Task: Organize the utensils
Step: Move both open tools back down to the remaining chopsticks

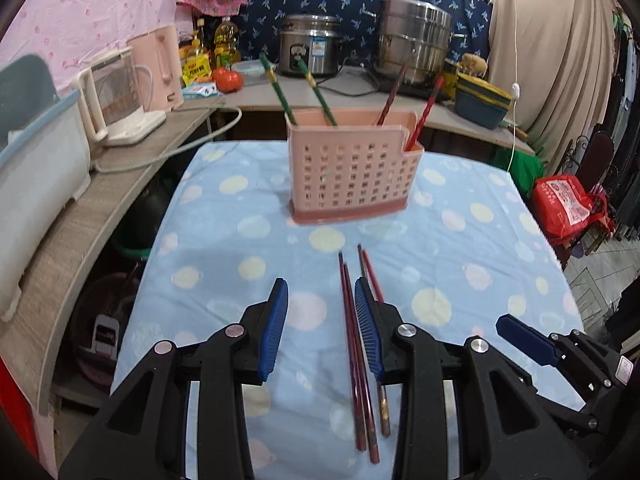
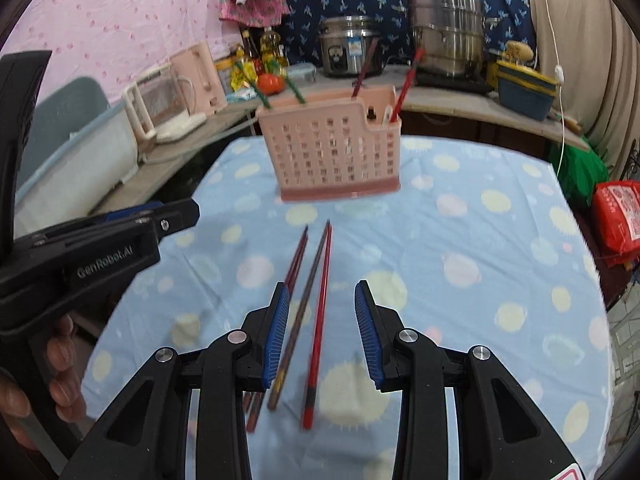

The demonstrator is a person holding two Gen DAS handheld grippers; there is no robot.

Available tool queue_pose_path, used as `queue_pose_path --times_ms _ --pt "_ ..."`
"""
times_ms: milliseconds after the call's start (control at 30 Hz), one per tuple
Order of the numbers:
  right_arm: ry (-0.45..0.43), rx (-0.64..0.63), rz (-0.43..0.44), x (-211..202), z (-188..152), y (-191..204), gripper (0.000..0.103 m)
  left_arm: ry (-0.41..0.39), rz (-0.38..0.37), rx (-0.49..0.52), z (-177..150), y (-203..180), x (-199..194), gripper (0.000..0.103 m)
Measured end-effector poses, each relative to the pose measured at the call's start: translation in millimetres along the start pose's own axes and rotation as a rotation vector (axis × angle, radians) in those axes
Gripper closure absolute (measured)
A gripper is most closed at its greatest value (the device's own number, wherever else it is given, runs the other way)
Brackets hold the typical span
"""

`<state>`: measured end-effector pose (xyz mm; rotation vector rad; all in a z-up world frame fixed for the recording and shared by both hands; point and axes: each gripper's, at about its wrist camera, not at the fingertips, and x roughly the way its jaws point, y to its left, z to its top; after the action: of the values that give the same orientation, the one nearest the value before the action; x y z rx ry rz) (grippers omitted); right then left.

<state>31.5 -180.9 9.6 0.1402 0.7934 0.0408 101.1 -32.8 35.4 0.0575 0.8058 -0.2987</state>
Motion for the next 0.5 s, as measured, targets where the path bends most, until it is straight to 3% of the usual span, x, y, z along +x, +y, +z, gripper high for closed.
queue_pose_path --times_ms 267,500 --pt "0.113 0.002 -0.009 21.2 -48.8 -1.5 0.069 0.105 0.014 -0.024 -49.1 9.7 19.2 0.07" --pt "0.155 -0.005 -0.005 39.1 -65.1 1.2 0.069 0.186 0.016 -0.036 -86.9 18.0 35.2 0.07"
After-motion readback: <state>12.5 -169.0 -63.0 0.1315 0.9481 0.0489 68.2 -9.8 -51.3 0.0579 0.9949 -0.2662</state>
